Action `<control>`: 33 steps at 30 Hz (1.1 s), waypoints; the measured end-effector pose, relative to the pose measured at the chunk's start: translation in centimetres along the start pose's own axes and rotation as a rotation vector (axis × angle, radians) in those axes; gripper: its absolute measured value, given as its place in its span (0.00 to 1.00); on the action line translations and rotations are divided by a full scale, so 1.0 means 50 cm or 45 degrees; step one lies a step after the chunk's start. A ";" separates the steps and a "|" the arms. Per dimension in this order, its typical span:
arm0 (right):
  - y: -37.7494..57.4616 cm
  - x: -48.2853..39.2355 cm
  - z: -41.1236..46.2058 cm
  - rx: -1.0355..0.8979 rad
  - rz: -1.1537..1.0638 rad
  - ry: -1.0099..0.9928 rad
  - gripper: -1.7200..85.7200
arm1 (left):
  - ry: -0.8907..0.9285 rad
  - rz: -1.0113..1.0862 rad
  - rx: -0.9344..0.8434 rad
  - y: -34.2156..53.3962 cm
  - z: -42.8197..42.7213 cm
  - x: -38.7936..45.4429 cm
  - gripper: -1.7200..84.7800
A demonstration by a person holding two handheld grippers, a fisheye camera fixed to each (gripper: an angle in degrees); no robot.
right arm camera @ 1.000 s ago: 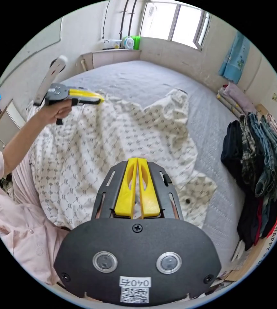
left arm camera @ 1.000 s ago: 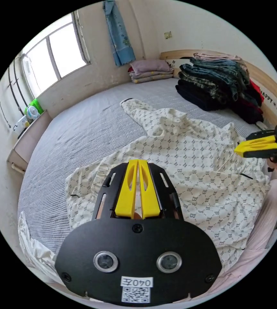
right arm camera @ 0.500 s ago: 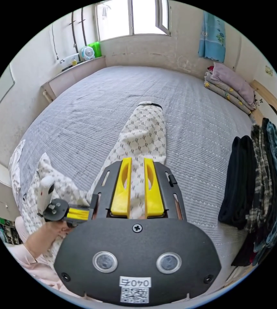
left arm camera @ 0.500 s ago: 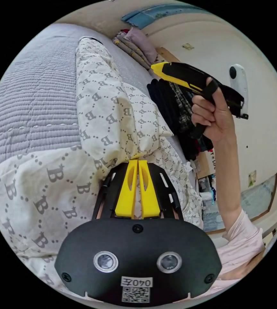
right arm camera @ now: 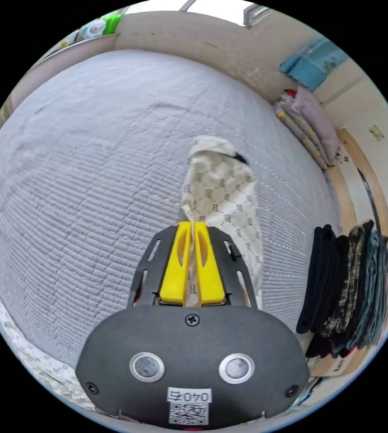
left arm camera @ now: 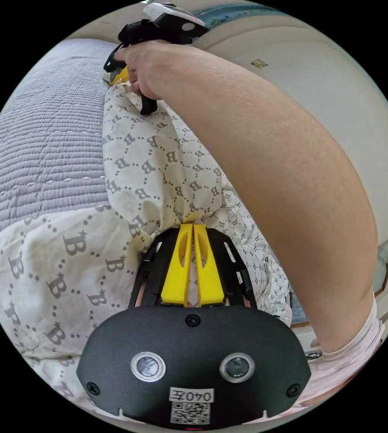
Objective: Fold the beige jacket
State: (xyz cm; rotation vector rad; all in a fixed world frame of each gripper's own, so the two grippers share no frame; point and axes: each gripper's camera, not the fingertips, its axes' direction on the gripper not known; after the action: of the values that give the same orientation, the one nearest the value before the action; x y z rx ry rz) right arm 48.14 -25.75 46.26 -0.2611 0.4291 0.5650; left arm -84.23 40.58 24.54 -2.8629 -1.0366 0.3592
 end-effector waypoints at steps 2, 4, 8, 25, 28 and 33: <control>0.028 0.015 -0.053 0.133 0.014 0.013 0.01 | -0.001 -0.001 -0.002 -0.003 -0.006 -0.008 0.01; 0.108 0.052 -0.173 0.374 -0.012 0.044 0.01 | 0.003 -0.005 -0.002 -0.005 -0.009 -0.014 0.01; 0.308 0.109 -0.371 0.682 -0.148 0.059 0.01 | 0.015 -0.017 -0.004 -0.002 -0.016 -0.027 0.01; 1.415 0.084 -0.526 0.423 -0.291 -0.474 0.02 | 0.198 -0.083 -0.143 0.194 -0.139 0.019 0.01; 1.451 0.156 -0.562 0.549 -0.271 -0.434 0.04 | -0.007 0.012 -0.196 0.294 -0.173 0.067 0.01; 1.421 0.233 -0.539 0.658 -0.232 -0.468 0.11 | -0.030 0.251 -0.113 0.488 -0.229 0.165 0.06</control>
State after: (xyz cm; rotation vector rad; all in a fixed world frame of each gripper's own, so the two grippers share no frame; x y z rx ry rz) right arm 8.16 28.02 8.60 0.2953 0.1796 0.2977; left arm -60.14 27.21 30.38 -3.0567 -0.7946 0.3693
